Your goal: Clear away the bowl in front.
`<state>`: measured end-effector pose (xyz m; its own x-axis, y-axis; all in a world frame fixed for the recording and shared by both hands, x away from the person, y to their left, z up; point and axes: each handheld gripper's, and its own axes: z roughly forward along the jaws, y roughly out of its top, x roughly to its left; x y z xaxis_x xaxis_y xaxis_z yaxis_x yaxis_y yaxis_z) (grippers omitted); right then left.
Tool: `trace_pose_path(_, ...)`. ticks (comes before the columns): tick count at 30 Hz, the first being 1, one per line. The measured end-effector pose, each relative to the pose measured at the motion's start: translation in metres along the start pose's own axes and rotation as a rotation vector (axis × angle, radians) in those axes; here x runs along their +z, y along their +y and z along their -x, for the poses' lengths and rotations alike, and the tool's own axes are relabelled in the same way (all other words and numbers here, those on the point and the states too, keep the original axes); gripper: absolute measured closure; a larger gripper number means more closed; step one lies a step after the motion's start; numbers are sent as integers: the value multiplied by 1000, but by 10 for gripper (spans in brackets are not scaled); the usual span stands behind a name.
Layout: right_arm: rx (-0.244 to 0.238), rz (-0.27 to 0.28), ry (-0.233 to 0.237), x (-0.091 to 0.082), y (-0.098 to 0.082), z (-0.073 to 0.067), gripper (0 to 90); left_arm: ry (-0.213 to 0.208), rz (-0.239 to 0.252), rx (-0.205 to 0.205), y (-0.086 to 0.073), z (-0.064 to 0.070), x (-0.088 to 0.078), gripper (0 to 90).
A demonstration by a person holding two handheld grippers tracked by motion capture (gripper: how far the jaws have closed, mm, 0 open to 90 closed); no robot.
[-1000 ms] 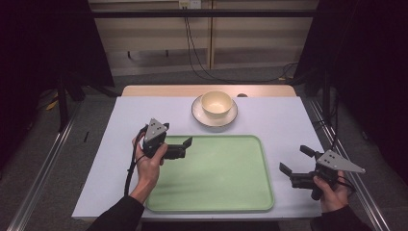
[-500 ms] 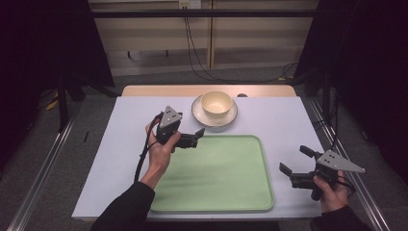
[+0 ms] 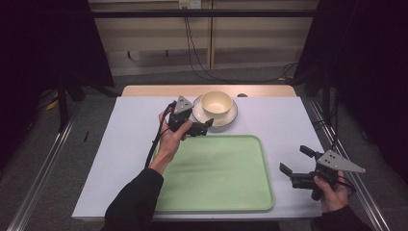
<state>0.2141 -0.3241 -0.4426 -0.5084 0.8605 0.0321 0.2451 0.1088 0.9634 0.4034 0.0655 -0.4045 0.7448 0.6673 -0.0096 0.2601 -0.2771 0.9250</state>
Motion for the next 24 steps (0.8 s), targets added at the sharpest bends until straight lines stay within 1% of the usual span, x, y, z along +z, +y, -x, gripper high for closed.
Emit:
trace_pose_path(1, -4, 0, -2, 0, 0, 0, 1, 11, -12, 7, 1, -1, 2, 47)
trace_pose_path(2, -3, -1, -4, 0, 0, 0, 5, 1, -16, 3, 2, -3, 6, 54)
trace_pose_path(3, -5, 0, -4, 0, 0, 0, 5, 6, -30, 8, 2, -4, 8, 59)
trace_pose_path(5, -5, 0, -1, 0, 0, 0, 5, 20, -31, -1, 3, -7, 13, 77)
trace_pose_path(6, -7, 0, -3, 0, 0, 0, 5, 19, -29, -15, 3, -9, 15, 77)
trace_pose_path(8, -7, -1, -2, 0, 0, 0, 5, 26, -41, -11, 4, -12, 20, 77)
trace_pose_path(9, -5, 1, -4, 0, 0, 0, 5, 27, -42, -13, 4, -12, 21, 78)
trace_pose_path(10, -6, 1, -3, 0, 0, 0, 5, 15, -40, -18, 5, -13, 23, 80)
trace_pose_path(11, -5, 1, -3, 0, 0, 0, 5, 18, -38, -24, 5, -14, 25, 81)
trace_pose_path(12, -6, 1, -2, 0, 0, 0, 5, 16, -35, -21, 5, -14, 26, 81)
trace_pose_path(13, -6, 2, -1, 0, 0, 0, 5, 20, -39, -8, 5, -15, 28, 81)
trace_pose_path(15, -7, 1, 1, 0, 0, 0, 5, 29, -49, -23, 6, -17, 33, 86)
trace_pose_path(16, -6, 2, -1, 0, 0, 0, 5, 38, -55, -23, 7, -18, 34, 100)
trace_pose_path(17, -9, 2, 4, 1, 0, 0, 5, 51, -49, -34, 9, -19, 36, 103)
trace_pose_path(18, -12, -1, 9, 0, 0, 0, 5, 52, -42, -49, 9, -19, 39, 108)
trace_pose_path(20, -9, 2, 2, 0, 0, 0, 5, 76, -59, -41, 11, -20, 44, 121)
trace_pose_path(21, -12, 1, 4, 0, 0, 0, 5, 77, -68, -36, 12, -22, 48, 121)
trace_pose_path(23, -12, -1, 7, 0, 0, 0, 5, 86, -75, -44, 13, -24, 53, 124)
trace_pose_path(24, -13, -1, 6, 0, 0, 0, 5, 97, -83, -47, 14, -25, 56, 129)
